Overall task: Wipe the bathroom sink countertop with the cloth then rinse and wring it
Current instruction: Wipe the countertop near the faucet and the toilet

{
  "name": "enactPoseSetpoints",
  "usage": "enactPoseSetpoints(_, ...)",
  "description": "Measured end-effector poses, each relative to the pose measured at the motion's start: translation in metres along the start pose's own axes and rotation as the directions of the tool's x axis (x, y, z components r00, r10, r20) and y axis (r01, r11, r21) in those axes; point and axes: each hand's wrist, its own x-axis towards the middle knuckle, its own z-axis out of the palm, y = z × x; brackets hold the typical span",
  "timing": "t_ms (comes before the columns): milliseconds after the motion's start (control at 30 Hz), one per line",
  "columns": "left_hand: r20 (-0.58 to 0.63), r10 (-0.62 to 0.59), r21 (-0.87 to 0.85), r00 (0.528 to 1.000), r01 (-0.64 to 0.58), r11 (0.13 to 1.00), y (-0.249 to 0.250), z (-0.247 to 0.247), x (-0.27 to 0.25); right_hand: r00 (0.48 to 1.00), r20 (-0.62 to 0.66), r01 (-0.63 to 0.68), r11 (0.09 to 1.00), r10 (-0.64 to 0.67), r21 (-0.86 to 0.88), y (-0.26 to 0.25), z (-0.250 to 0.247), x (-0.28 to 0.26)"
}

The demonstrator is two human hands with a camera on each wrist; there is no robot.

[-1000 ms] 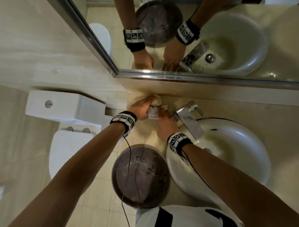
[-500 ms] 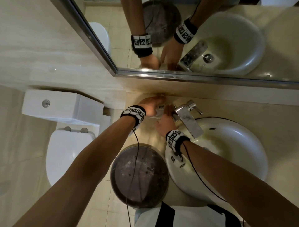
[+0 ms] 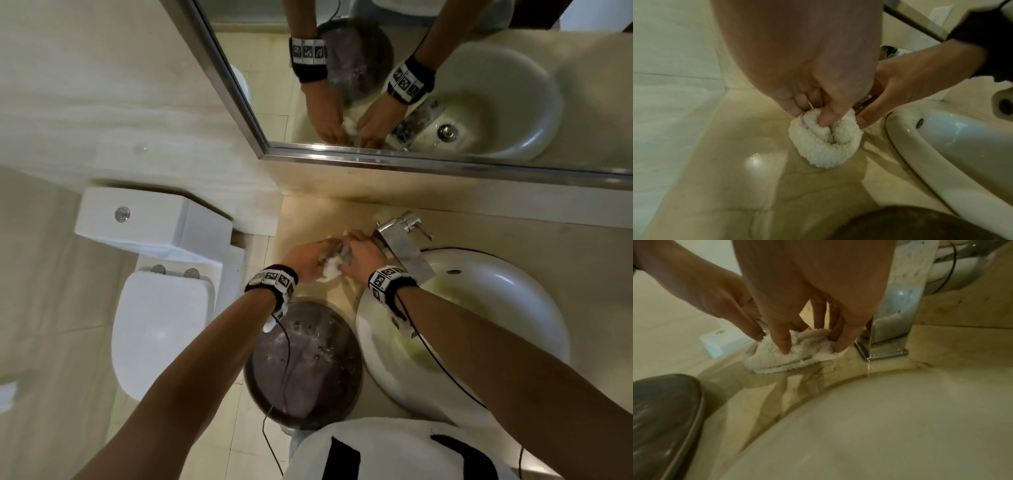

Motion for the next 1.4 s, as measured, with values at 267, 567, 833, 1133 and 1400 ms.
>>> enactPoseSetpoints(267,0.037,-0.031,-0.056,0.999,0.033,0.998,0.027,0.033,-0.036,0.999,0.028,0.031,0.983,-0.026,-0.183,0.001,0.018,-0.045)
enactPoseSetpoints(567,-0.136,-0.001,0.018,0.991,0.003,1.000,0.031,0.058,-0.051,0.999,-0.041,-0.021,0.971,0.011,-0.236,0.008,0.017,-0.075)
enactPoseSetpoints(833,-0.137,-0.122,0.041,0.983,0.129,0.991,0.052,0.058,-0.058,0.984,-0.107,-0.163,0.959,0.141,-0.234,0.042,0.017,-0.120)
enactPoseSetpoints(1133,-0.369,0.014,0.028,0.929,-0.004,1.000,0.088,0.049,-0.054,0.884,-0.278,-0.362,0.927,0.376,0.103,0.084,0.006,-0.149)
enactPoseSetpoints(1400,-0.156,-0.114,-0.087,0.981,0.101,0.991,0.106,0.068,-0.038,0.703,-0.361,-0.336,0.734,0.612,0.590,0.104,-0.018,-0.143)
